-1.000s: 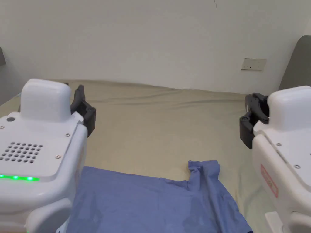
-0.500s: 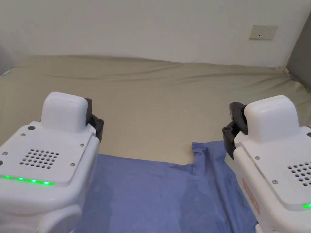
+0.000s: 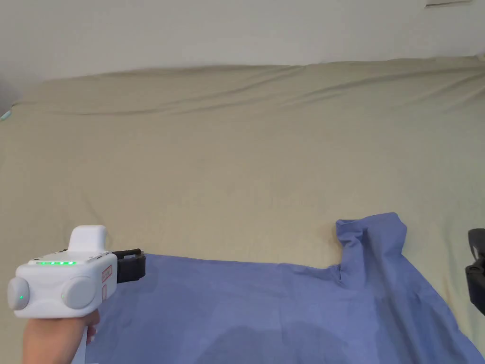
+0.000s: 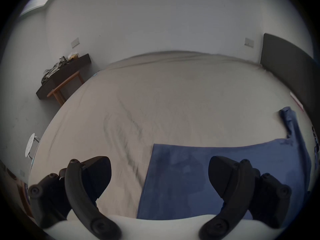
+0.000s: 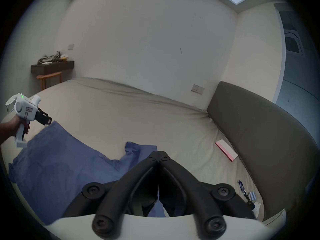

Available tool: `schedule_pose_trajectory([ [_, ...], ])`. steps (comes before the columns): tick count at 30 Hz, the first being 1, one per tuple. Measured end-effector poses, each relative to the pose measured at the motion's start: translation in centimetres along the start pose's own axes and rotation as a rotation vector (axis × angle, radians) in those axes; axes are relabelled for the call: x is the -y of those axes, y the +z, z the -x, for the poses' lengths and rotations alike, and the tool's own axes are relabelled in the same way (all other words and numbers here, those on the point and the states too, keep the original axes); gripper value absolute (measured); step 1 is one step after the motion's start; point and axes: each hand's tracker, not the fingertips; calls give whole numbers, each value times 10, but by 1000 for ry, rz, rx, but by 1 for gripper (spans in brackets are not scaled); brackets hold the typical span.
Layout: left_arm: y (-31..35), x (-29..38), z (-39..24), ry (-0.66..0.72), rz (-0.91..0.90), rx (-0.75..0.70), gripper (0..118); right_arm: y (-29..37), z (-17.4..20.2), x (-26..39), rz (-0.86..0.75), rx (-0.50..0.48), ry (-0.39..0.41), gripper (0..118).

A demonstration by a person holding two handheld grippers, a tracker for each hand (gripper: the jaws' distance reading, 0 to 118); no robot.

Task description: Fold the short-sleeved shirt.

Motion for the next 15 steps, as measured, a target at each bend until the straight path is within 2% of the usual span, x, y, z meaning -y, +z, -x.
schedule_pose_trajectory([
  [2,-25,-6,1,-14,39,29,112,-10,-4,3,23,8,3,2],
  [6,-66,-3,5,73,132,6,112,-22,-10,9,65,5,-2,2],
  [9,-77,3,8,122,186,62,105,-26,-10,12,84,1,-1,2],
  [11,-66,6,2,110,152,57,104,-29,-10,12,92,2,9,2],
  [13,-58,2,-5,60,149,78,92,-32,-10,12,102,-6,14,2],
  [14,-53,0,-10,14,138,89,80,-35,-10,11,110,-12,12,2],
  [15,-42,-1,-16,-36,128,92,54,-39,-10,11,117,-21,12,2],
])
